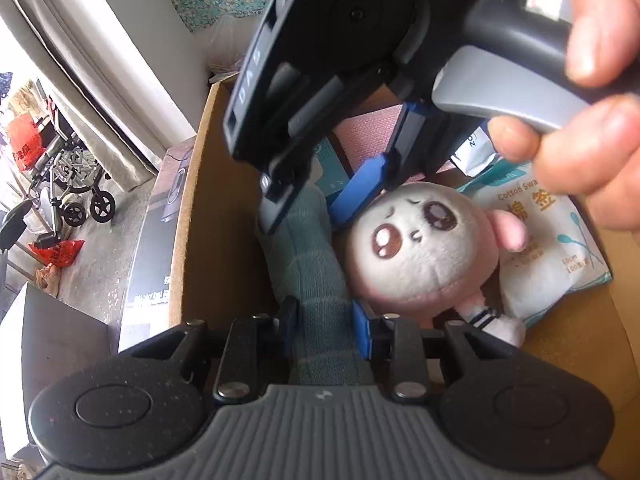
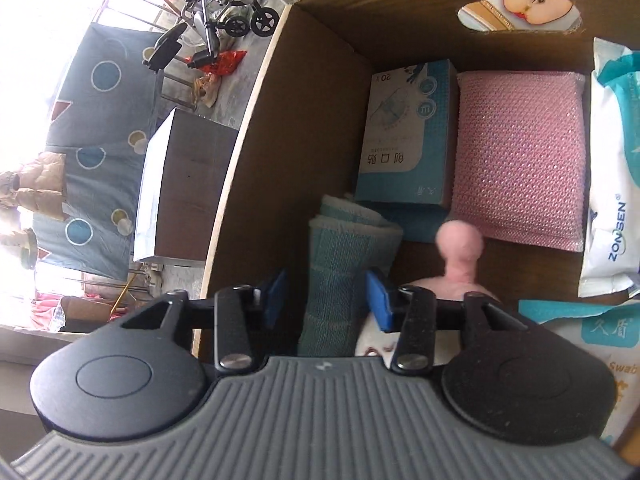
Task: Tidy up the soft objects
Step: 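Lower the blue towel beside the plush bunny and open the right gripper, then move the right gripper to the orange-and-white striped towel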
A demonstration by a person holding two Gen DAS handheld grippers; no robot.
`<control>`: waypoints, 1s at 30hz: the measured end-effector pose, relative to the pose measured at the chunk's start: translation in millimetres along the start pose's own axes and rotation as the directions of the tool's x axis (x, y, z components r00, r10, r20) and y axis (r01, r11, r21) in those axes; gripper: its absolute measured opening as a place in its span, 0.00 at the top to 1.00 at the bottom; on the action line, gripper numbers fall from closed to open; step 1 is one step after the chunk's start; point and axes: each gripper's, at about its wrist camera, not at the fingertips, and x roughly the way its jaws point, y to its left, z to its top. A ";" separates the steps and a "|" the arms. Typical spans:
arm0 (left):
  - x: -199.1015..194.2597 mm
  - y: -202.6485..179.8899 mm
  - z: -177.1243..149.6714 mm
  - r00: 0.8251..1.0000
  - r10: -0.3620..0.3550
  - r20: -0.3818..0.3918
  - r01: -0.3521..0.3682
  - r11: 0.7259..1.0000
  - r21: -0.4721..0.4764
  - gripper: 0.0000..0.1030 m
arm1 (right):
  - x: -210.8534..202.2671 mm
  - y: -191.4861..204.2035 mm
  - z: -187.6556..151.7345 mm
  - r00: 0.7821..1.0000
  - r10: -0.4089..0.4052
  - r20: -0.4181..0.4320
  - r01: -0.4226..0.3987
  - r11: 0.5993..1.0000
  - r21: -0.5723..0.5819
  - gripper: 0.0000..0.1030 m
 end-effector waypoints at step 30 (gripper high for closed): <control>-142.0 -71.2 8.3 0.880 -0.196 0.433 0.242 0.969 -0.052 0.07 | -263.7 -86.3 -157.1 0.848 0.179 0.499 -0.211 0.978 0.008 0.35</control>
